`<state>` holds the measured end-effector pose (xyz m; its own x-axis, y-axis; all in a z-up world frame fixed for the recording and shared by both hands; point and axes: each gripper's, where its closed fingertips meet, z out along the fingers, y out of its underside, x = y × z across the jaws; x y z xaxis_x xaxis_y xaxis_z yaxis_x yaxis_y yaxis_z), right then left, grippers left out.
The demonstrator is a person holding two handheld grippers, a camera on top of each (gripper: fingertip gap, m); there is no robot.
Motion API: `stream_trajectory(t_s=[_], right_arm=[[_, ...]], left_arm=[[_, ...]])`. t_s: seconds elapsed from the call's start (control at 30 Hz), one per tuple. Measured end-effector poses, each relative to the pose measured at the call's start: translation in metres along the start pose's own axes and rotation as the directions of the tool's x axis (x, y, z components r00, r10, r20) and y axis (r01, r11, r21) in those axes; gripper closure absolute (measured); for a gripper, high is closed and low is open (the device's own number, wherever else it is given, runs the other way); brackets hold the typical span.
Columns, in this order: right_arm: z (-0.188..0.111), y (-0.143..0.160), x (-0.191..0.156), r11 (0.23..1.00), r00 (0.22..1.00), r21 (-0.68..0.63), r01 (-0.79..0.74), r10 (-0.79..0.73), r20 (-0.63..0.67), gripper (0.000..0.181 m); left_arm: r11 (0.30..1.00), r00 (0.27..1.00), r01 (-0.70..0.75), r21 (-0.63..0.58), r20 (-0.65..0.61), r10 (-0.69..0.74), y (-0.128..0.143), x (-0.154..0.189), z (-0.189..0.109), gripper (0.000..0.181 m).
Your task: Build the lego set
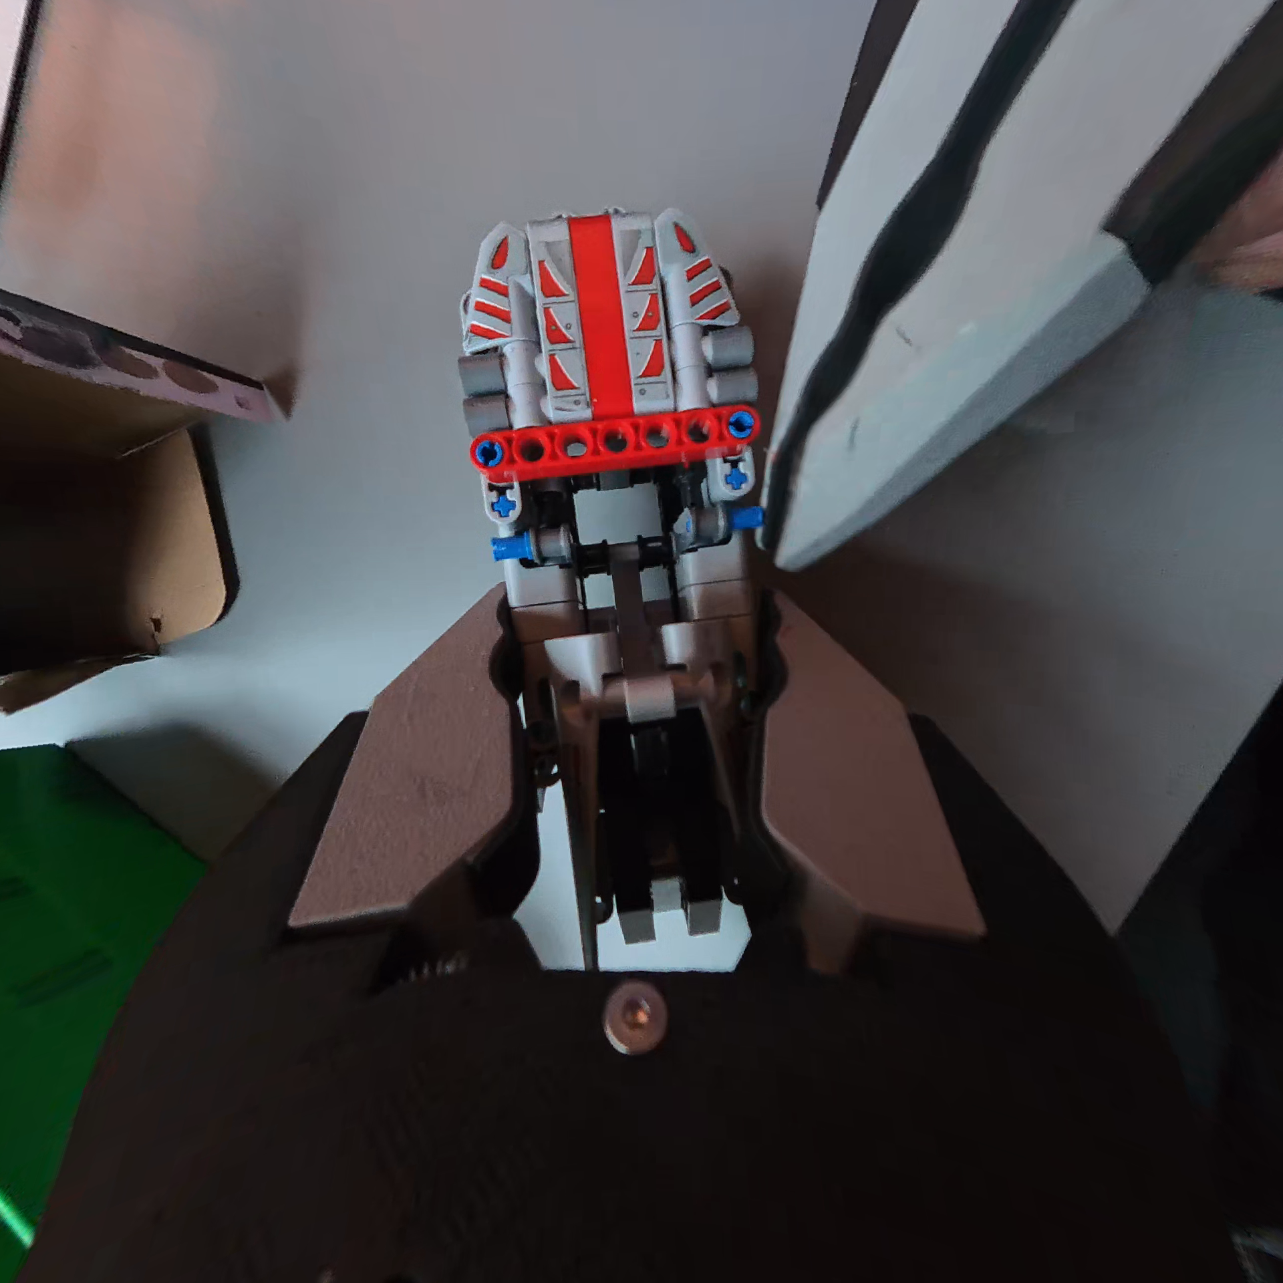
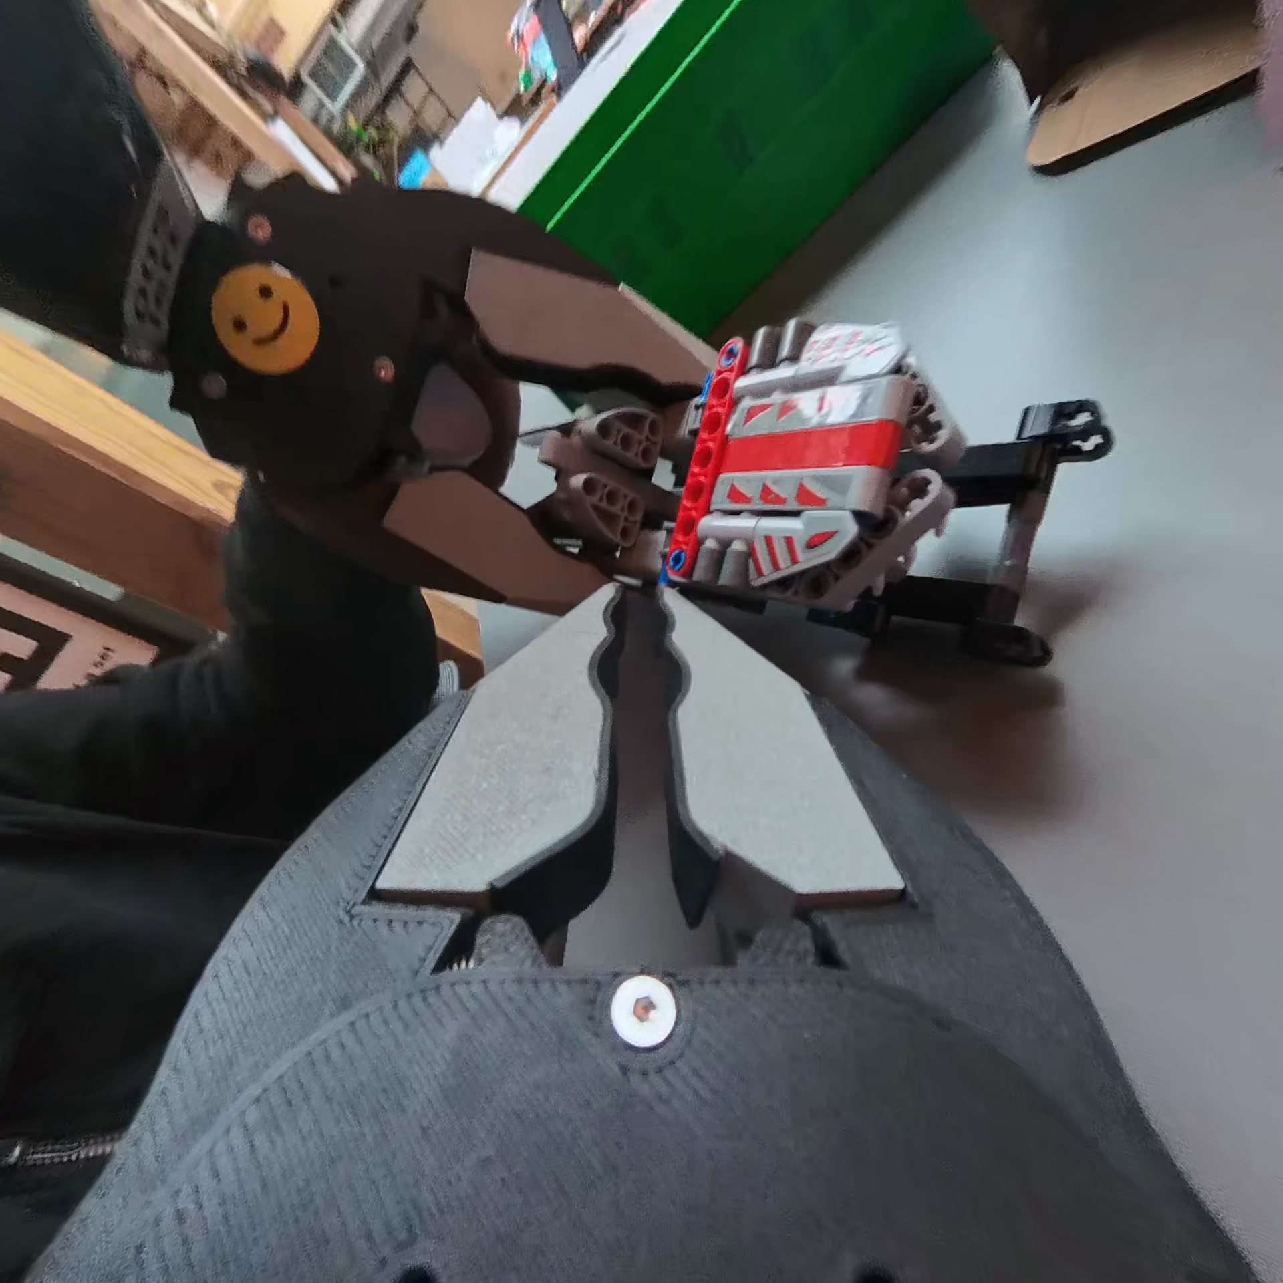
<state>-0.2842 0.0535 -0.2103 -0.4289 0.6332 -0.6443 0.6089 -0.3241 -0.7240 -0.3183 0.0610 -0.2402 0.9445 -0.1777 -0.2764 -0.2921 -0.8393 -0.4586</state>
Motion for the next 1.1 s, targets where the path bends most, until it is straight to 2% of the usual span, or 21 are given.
stream_trajectory(t_s=[0.27,0.43,0.5,0.6,0.67,0.73,0.87,0.93,0.97,1.03,1.1], right_arm=[[-0.008,-0.006,0.015,0.969,0.971,0.071,-0.237,0.233,0.056,0.177],[-0.007,-0.009,0.019,0.981,0.985,0.096,-0.169,0.172,-0.022,0.181],[-0.006,-0.009,0.018,0.989,0.992,0.097,-0.110,0.116,-0.058,0.181],[-0.008,-0.008,0.018,0.991,0.972,0.037,0.128,-0.118,-0.204,0.181],[-0.011,-0.006,0.023,0.951,0.890,-0.047,0.306,-0.303,-0.340,0.177],[-0.013,-0.006,0.024,0.893,0.794,-0.114,0.436,-0.441,-0.419,0.176],[-0.019,-0.006,0.030,0.791,0.646,-0.226,0.569,-0.600,-0.473,0.169],[-0.021,-0.004,0.034,0.789,0.659,-0.250,0.561,-0.608,-0.442,0.164],[-0.021,-0.005,0.033,0.798,0.682,-0.243,0.552,-0.600,-0.418,0.167],[-0.020,-0.005,0.031,0.811,0.727,-0.221,0.542,-0.584,-0.361,0.162],[-0.017,-0.006,0.029,0.822,0.761,-0.203,0.532,-0.570,-0.309,0.166]], left_arm=[[0.996,0.980,-0.073,-0.045,0.184,0.080,-0.007,-0.010,0.006,0.114],[0.999,0.983,-0.001,-0.053,0.184,0.011,-0.005,-0.012,0.005,0.114],[0.998,0.987,0.034,-0.049,0.161,-0.026,-0.005,-0.011,0.005,0.114],[0.992,0.991,0.117,-0.035,0.063,-0.115,-0.004,-0.004,0.003,0.115],[0.987,0.987,0.158,-0.029,0.007,-0.158,-0.005,0.000,0.003,0.114],[0.987,0.987,0.162,-0.022,-0.013,-0.162,-0.005,0.001,0.003,0.115],[0.992,0.991,0.129,-0.017,-0.042,-0.129,-0.003,0.002,0.002,0.114],[0.997,0.994,0.081,-0.004,-0.068,-0.081,-0.001,0.003,0.000,0.114],[0.997,0.993,0.079,0.002,-0.091,-0.078,0.001,0.004,-0.001,0.114],[0.995,0.985,0.096,0.022,-0.149,-0.092,0.003,0.004,-0.002,0.114],[0.991,0.971,0.124,0.043,-0.212,-0.112,0.005,0.004,-0.004,0.114]])
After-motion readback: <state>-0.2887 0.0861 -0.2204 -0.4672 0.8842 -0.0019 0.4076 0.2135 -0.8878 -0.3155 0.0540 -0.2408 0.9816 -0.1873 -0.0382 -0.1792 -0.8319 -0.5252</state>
